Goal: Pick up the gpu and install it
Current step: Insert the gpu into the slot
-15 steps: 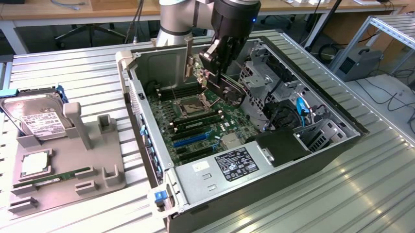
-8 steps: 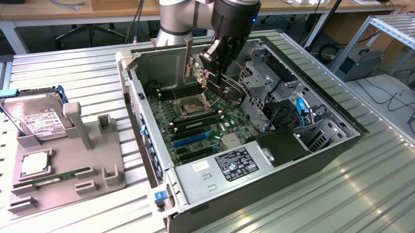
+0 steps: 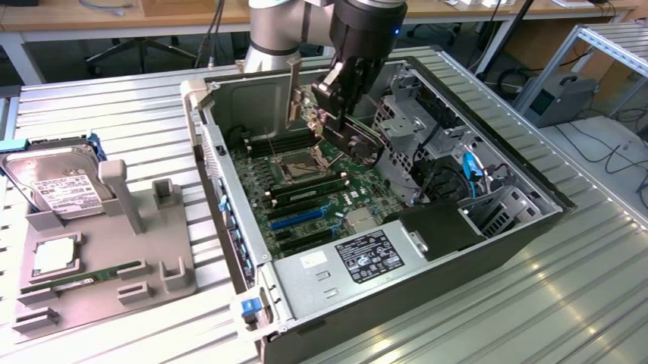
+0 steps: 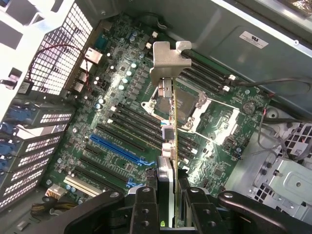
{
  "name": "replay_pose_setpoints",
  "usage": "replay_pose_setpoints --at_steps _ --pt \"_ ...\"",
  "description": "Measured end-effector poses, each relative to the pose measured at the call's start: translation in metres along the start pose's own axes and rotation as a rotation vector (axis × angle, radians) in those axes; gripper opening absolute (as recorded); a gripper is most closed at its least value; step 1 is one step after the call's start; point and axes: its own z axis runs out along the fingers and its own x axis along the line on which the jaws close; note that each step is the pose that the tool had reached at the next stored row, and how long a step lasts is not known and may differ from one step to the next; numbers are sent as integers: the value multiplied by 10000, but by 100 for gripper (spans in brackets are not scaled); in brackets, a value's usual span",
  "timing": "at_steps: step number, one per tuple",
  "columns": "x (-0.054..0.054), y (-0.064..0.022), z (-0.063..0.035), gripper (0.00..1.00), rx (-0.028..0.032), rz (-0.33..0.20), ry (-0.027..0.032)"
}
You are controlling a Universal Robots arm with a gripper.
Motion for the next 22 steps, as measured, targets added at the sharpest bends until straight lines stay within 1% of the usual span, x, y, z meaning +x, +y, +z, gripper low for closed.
replay_pose_setpoints --at_steps 22 --pt "0 0 10 27 -7 -366 14"
